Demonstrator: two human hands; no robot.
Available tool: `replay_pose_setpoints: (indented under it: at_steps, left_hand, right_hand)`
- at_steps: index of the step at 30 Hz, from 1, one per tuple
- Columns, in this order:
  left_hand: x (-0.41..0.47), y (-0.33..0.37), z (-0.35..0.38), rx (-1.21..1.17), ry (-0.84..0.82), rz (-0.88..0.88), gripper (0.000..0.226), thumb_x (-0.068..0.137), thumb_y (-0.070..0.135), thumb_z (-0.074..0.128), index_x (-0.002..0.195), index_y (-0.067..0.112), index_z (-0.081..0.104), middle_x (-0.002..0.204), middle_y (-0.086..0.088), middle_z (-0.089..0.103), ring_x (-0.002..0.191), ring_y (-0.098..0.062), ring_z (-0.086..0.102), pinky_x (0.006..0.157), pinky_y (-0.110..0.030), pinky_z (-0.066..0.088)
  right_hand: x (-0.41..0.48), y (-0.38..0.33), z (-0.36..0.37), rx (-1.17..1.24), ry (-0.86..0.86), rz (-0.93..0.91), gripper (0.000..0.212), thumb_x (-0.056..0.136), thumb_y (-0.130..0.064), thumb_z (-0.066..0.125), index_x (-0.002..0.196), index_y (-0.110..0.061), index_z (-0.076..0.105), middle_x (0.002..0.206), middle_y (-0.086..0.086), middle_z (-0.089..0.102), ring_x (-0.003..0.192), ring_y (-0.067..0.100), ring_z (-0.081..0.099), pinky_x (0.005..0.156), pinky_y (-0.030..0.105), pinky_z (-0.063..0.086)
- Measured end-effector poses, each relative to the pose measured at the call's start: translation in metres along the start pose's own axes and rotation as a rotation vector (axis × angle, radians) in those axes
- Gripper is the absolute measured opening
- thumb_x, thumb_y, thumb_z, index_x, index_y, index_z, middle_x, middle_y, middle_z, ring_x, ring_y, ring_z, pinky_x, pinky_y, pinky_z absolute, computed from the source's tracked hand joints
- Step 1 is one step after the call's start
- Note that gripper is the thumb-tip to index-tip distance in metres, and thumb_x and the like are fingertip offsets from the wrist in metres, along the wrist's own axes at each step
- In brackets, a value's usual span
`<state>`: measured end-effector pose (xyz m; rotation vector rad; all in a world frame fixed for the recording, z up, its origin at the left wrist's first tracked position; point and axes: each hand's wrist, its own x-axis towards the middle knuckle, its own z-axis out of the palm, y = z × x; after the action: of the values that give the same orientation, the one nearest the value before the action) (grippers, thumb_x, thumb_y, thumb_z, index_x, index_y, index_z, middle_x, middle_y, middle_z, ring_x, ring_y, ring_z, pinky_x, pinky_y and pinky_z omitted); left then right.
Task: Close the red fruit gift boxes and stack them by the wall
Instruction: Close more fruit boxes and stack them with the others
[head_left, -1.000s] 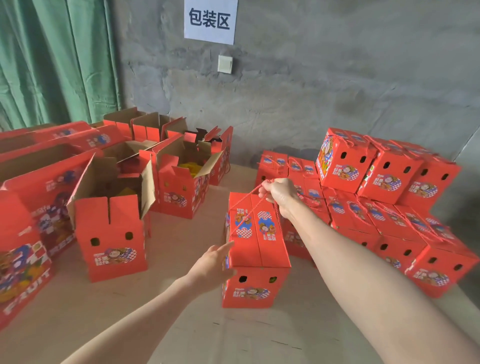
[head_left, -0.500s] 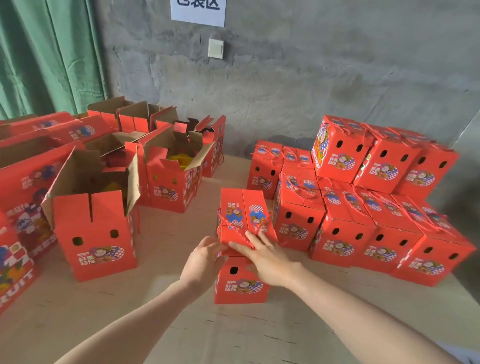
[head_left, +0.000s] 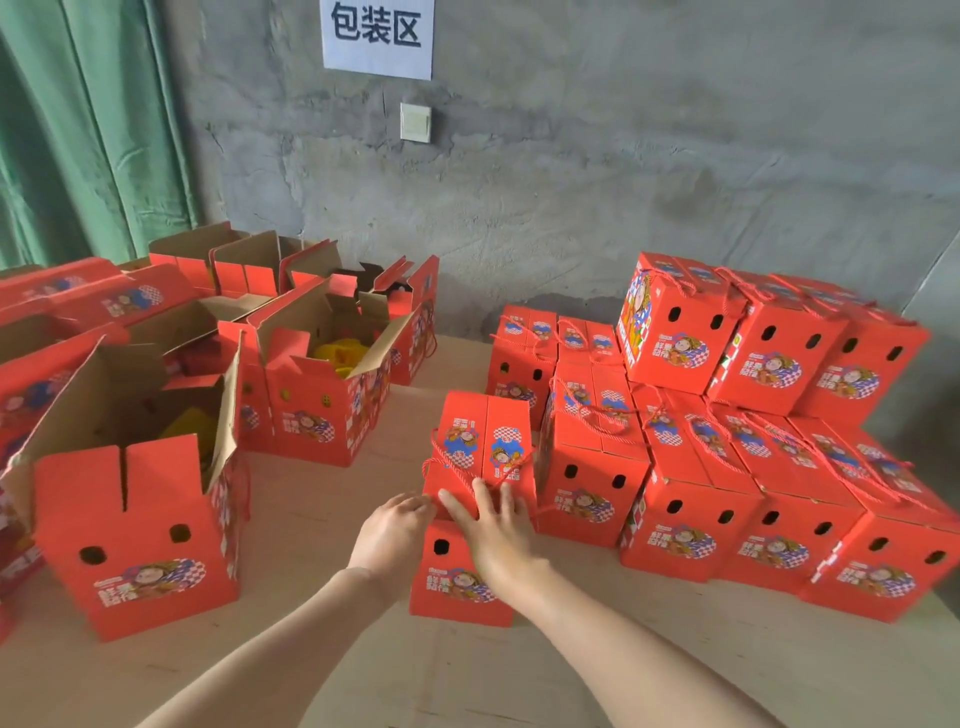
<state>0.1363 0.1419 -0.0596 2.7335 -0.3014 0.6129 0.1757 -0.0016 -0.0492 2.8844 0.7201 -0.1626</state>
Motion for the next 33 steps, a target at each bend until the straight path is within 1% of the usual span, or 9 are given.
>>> replay_pose_setpoints:
  at_steps: [1, 2, 4, 5, 10, 18, 24, 29, 33]
  left_hand:
    - [0.007, -0.002, 0.005, 0.026, -0.06, -0.018, 0.052, 0.063, -0.008, 0.075, 0.114, 0.003, 0.067, 0.12, -0.01, 0.065, 0.109, -0.029, 0.064, 0.085, -0.029, 0.053]
    - [0.011, -0.005, 0.012, 0.128, -0.155, -0.033, 0.062, 0.08, -0.001, 0.061, 0.139, 0.002, 0.044, 0.147, -0.009, 0.04, 0.136, -0.029, 0.04, 0.108, -0.032, 0.035]
    - [0.02, -0.012, 0.019, 0.278, -0.389, -0.108, 0.073, 0.092, 0.011, 0.04, 0.152, 0.009, -0.002, 0.159, -0.002, -0.008, 0.147, -0.026, -0.006, 0.118, -0.042, -0.001]
    - [0.026, -0.014, 0.02, 0.305, -0.456, -0.132, 0.077, 0.092, 0.014, 0.038, 0.151, 0.012, -0.012, 0.158, 0.001, -0.017, 0.146, -0.027, -0.013, 0.117, -0.046, -0.006]
    - [0.069, -0.006, 0.034, 0.287, -0.469, -0.048, 0.085, 0.085, 0.022, 0.049, 0.151, 0.012, -0.004, 0.158, -0.004, -0.003, 0.146, -0.022, -0.003, 0.118, -0.043, 0.001]
    - [0.13, -0.018, 0.053, 0.221, -0.653, -0.066, 0.09, 0.086, 0.03, 0.053, 0.152, 0.017, -0.007, 0.158, 0.002, -0.02, 0.147, -0.018, -0.009, 0.116, -0.05, -0.006]
    - [0.159, -0.023, 0.056, 0.292, -0.648, -0.035, 0.09, 0.082, 0.027, 0.057, 0.152, 0.016, 0.003, 0.16, 0.001, -0.01, 0.147, -0.013, 0.001, 0.116, -0.049, -0.005]
    - [0.16, -0.016, 0.055, 0.334, -0.616, -0.033, 0.085, 0.082, 0.023, 0.058, 0.152, 0.019, 0.012, 0.16, -0.001, 0.0, 0.145, -0.013, 0.012, 0.116, -0.051, -0.002]
    - [0.159, -0.012, 0.051, 0.354, -0.702, -0.061, 0.091, 0.086, 0.031, 0.058, 0.153, 0.022, -0.003, 0.16, 0.001, -0.009, 0.147, -0.022, 0.003, 0.113, -0.059, -0.004]
  right_hand:
    - [0.008, 0.002, -0.001, -0.008, 0.003, 0.012, 0.09, 0.092, -0.006, 0.053, 0.151, -0.032, -0.009, 0.158, 0.02, -0.009, 0.141, 0.052, -0.001, 0.115, 0.056, 0.009]
    - [0.016, 0.005, -0.003, -0.016, 0.005, 0.021, 0.087, 0.093, -0.007, 0.051, 0.151, -0.03, -0.009, 0.157, 0.022, -0.008, 0.14, 0.053, 0.0, 0.114, 0.058, 0.01]
    - [0.033, 0.012, -0.006, -0.018, 0.01, 0.044, 0.083, 0.094, -0.007, 0.047, 0.152, -0.029, -0.009, 0.157, 0.024, -0.006, 0.139, 0.055, 0.002, 0.113, 0.061, 0.011]
    - [0.041, 0.016, -0.008, -0.008, 0.013, 0.055, 0.082, 0.095, -0.005, 0.046, 0.152, -0.029, -0.008, 0.157, 0.024, -0.006, 0.14, 0.054, 0.002, 0.113, 0.061, 0.011]
    - [0.075, 0.055, -0.004, 0.043, 0.038, 0.081, 0.09, 0.089, 0.003, 0.047, 0.152, -0.034, -0.006, 0.159, 0.017, -0.006, 0.142, 0.049, -0.001, 0.116, 0.058, 0.008]
    - [0.137, 0.094, 0.01, 0.076, 0.087, 0.131, 0.082, 0.092, -0.004, 0.043, 0.151, -0.037, -0.005, 0.16, 0.013, -0.005, 0.143, 0.047, -0.001, 0.114, 0.058, 0.004]
    - [0.155, 0.108, 0.007, 0.12, 0.095, 0.112, 0.093, 0.084, 0.004, 0.047, 0.15, -0.039, -0.003, 0.159, 0.01, -0.007, 0.143, 0.046, -0.006, 0.112, 0.062, -0.001]
    - [0.14, 0.07, 0.002, 0.17, 0.212, 0.171, 0.072, 0.089, -0.007, 0.048, 0.15, -0.017, 0.011, 0.159, 0.015, -0.008, 0.144, 0.043, -0.01, 0.113, 0.06, 0.0]
    - [0.136, 0.063, 0.004, 0.149, 0.156, 0.155, 0.078, 0.092, -0.014, 0.05, 0.151, -0.006, 0.0, 0.158, 0.012, 0.004, 0.146, 0.031, 0.005, 0.116, 0.051, 0.011]
